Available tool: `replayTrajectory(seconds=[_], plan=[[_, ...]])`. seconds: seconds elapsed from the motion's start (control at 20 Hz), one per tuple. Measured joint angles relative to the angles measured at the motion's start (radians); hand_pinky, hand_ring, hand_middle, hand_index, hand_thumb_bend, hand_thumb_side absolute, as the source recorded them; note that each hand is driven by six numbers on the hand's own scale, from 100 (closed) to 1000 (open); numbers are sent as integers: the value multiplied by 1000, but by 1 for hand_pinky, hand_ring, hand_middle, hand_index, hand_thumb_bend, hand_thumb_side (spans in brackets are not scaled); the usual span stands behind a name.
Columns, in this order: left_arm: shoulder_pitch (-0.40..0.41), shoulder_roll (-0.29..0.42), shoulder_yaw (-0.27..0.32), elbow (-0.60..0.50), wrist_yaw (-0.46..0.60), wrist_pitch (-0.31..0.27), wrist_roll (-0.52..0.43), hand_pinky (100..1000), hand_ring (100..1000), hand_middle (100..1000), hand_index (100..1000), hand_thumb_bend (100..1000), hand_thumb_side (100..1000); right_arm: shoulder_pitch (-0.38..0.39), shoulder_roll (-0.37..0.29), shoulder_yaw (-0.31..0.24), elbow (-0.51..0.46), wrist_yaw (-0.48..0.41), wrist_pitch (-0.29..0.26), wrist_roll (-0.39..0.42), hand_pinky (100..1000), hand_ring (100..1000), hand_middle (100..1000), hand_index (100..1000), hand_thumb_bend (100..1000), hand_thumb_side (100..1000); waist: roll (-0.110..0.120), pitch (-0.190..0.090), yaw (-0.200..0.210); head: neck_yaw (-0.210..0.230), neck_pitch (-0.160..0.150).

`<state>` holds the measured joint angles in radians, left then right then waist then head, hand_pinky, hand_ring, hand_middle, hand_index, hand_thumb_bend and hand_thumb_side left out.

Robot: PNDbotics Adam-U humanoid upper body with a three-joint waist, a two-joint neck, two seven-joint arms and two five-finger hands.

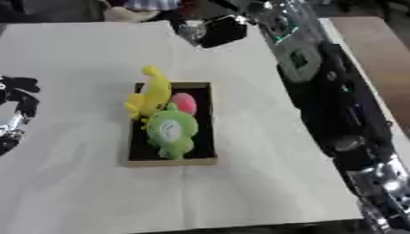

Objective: Pick up objects on the table and place them in the box.

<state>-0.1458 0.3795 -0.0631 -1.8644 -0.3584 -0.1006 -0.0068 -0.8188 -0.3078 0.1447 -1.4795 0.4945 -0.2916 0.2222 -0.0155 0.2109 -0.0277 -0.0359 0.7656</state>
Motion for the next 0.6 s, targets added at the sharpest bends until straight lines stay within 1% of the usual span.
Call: replayTrajectory(seconds=[0.15,0.25,0.35,0.45,0.5,0.6], plan=[[-2,-16,0,10,17,5,40,694,614,645,780,185,733,106,26,-54,-67,-103,66,-122,766,694,723,896,100,607,0,0,-4,9,0],[-4,-26,0,17,34,7,71,696,624,655,780,173,746,169,40,-78,-102,-166,98,-187,735,667,712,892,100,641,0,1,-6,12,0],[-4,-36,-1,23,48,6,96,696,630,661,781,166,753,227,50,-93,-122,-231,122,-237,718,660,711,891,100,663,0,1,-9,15,0],[-4,-44,-3,31,58,4,114,697,633,665,782,151,773,280,58,-101,-129,-293,139,-272,728,683,726,895,100,680,0,1,-11,16,0],[-4,-48,-6,35,62,2,121,697,639,671,785,144,780,303,59,-102,-130,-321,144,-285,748,717,753,907,100,690,0,2,-12,17,0],[-2,-54,-8,43,69,0,136,697,652,680,789,142,784,345,62,-102,-130,-372,148,-303,763,740,779,920,100,699,0,5,-15,17,0]])
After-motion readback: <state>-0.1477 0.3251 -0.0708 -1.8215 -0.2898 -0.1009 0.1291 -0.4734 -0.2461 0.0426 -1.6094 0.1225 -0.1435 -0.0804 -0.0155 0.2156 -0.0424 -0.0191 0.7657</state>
